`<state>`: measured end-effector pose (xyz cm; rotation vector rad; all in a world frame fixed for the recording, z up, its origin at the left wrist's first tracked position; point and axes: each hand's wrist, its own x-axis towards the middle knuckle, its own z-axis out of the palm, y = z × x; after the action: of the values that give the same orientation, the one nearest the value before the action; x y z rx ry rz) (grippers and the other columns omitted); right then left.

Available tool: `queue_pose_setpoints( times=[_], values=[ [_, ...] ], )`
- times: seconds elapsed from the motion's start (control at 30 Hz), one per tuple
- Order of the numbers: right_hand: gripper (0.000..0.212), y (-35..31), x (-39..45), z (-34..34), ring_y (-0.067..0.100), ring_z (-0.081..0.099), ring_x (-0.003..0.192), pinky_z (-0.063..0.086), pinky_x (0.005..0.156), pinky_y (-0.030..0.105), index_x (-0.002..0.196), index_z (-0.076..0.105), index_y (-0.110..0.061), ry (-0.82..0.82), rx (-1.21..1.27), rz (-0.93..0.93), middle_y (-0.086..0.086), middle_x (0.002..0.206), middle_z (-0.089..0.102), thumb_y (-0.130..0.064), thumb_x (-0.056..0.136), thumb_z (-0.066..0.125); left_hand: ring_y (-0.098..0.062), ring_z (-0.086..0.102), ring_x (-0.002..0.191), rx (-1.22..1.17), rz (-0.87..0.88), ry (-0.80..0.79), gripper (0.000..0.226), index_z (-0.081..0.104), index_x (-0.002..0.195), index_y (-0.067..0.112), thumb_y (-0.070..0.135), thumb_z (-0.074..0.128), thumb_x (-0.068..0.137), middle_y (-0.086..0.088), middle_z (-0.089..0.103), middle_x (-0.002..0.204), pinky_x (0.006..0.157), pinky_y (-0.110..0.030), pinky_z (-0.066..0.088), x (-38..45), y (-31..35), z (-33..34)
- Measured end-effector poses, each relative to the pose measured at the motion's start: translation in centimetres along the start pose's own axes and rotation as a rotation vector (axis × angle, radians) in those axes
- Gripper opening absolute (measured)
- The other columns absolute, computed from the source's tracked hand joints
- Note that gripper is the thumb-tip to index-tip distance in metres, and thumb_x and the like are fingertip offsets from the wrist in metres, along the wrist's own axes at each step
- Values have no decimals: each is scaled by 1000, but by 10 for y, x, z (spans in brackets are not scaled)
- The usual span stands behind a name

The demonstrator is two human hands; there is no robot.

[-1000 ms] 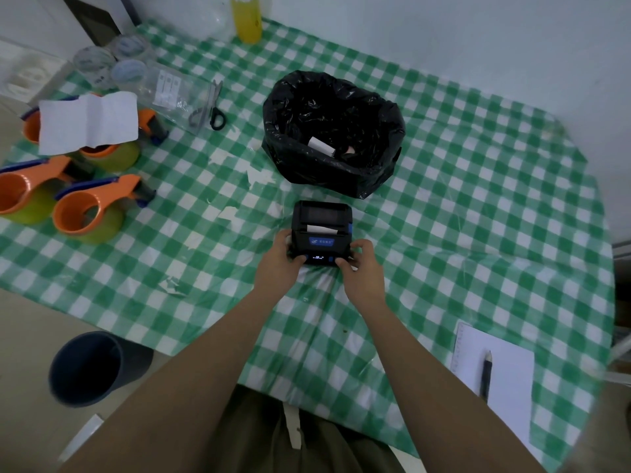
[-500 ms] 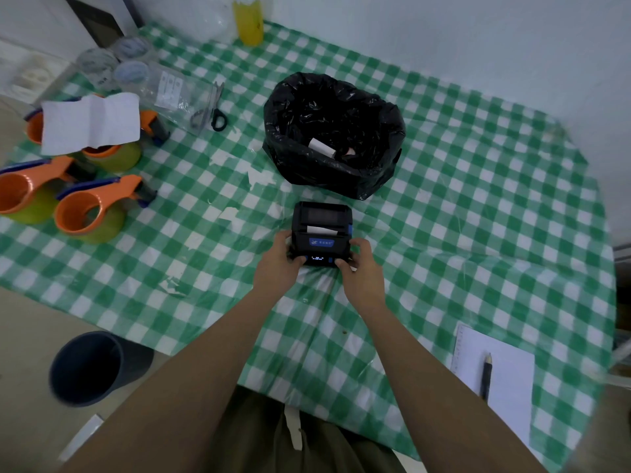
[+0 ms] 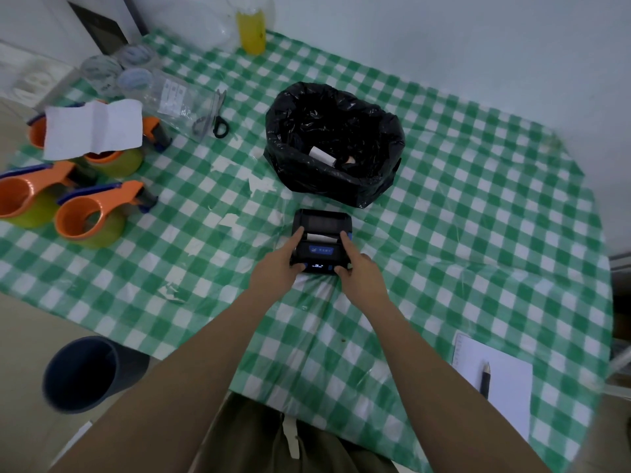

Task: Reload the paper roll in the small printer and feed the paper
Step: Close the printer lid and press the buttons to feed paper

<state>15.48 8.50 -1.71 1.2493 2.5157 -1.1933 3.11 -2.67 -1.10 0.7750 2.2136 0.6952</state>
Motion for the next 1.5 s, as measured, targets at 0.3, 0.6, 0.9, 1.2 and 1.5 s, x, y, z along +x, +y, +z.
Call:
queue_pose_setpoints(
  times=[0.3,0.6,0.9,1.2,1.5],
  values=[
    [67,-5,5,-16,31,58,93,46,71,36,145,15,-28,-74,-111,-38,18,113,61,-21,92,54,-28,62,89,264,1,-59,67,11,142,43,33,52,90,-11,64,108,72,-41,51,4,-1,-12],
    [63,-5,0,-20,24,52,76,39,57,33,145,15,-30,-37,-367,-49,13,83,58,-36,93,49,-29,61,92,392,26,-55,66,13,144,36,35,51,91,-13,64,109,68,-37,48,4,3,-15],
    [57,-12,6,-25,30,60,101,48,72,36,138,31,-24,-46,-345,-31,13,118,63,-33,88,57,-28,58,102,574,40,-78,64,20,144,31,40,51,89,-11,62,115,73,-37,46,11,8,-21],
    [57,-11,3,-28,30,58,104,48,76,38,139,31,-25,-56,-297,-26,13,120,62,-35,88,57,-28,57,105,562,41,-74,64,21,144,31,39,52,89,-10,60,118,73,-36,46,9,10,-20],
    [65,-7,-10,-15,27,62,100,49,77,35,141,24,-27,32,-12,49,11,120,63,-27,87,60,-30,59,106,168,36,29,58,33,137,23,24,60,85,-10,61,122,84,-41,50,1,5,-16]
  ],
)
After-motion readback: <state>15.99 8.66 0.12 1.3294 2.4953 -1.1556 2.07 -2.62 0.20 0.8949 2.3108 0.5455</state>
